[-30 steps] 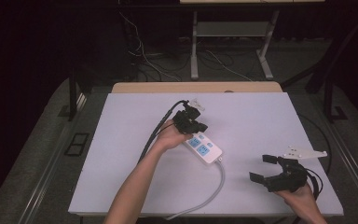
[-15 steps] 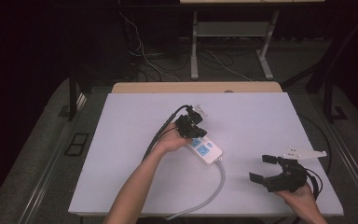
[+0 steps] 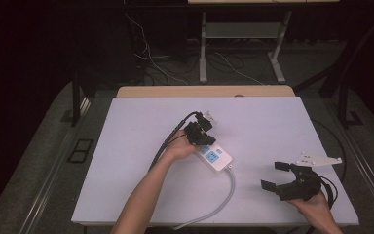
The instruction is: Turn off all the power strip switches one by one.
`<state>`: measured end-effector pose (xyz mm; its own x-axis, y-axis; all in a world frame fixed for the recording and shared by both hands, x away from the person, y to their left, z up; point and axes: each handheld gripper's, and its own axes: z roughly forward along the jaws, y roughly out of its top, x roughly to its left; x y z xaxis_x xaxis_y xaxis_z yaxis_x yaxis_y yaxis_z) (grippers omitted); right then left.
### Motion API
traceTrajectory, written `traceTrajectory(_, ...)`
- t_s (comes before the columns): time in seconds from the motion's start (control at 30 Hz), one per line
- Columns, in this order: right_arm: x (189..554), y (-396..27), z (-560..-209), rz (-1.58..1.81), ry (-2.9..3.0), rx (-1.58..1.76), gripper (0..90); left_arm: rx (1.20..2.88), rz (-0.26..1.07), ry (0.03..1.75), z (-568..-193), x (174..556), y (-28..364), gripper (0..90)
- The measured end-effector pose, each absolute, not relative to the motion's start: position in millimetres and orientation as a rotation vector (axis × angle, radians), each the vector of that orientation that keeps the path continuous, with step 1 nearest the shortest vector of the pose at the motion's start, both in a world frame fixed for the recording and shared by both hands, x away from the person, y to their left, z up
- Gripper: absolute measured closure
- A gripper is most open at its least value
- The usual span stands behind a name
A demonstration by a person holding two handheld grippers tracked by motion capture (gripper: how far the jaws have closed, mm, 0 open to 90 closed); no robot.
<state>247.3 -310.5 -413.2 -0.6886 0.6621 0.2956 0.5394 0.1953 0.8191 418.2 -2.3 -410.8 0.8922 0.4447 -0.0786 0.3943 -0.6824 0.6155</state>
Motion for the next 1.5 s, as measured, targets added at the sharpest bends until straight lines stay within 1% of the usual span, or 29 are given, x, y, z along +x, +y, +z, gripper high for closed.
traceTrajectory(0.4, 248.0, -311.8, -413.3, 1.505, 2.338, 1.179, 1.0, 2.388, 0.071, 0.582, -412.4, 420.3, 4.3, 89.6)
traceTrajectory(0.73, 248.7, -311.7, -413.7, 1.503, 2.339, 1.179, 1.0, 2.353, 0.043, 0.606, -415.5, 421.4, 7.3, 89.9)
traceTrajectory(1.43, 249.4, -313.3, -414.3, 1.496, 2.342, 1.182, 1.0, 2.392, 0.093, 0.623, -411.8, 416.6, 3.0, 89.6)
traceTrajectory(1.5, 249.7, -313.6, -414.4, 1.499, 2.341, 1.183, 1.0, 2.362, 0.083, 0.633, -409.5, 417.2, 4.4, 89.6)
